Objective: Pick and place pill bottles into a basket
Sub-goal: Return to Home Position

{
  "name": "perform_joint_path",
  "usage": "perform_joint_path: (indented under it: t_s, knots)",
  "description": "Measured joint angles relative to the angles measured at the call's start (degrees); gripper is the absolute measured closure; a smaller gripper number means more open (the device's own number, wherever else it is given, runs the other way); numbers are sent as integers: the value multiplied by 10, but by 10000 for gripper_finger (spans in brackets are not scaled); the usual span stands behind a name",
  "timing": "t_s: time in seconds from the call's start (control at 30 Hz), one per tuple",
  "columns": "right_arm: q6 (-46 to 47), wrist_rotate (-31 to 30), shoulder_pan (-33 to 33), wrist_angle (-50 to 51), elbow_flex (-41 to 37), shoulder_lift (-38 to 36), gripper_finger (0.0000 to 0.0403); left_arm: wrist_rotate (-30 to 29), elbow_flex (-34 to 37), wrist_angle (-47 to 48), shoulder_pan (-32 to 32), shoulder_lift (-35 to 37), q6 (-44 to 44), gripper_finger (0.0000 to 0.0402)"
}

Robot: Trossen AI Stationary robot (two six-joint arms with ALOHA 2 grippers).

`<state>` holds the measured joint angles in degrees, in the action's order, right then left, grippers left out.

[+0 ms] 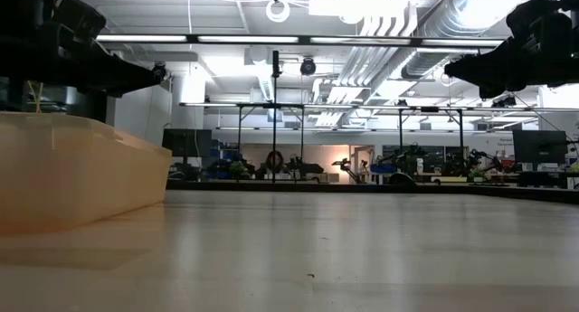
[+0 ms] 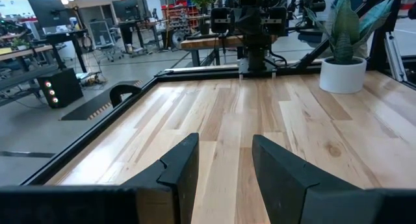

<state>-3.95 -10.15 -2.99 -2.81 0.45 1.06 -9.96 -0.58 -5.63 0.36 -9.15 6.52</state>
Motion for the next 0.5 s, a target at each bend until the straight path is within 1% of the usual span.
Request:
perform_joint_path:
  t_s: [0.5]
  knots:
    - [0, 0, 0, 0, 0, 0, 395, -3, 0, 0, 0, 0, 0, 225]
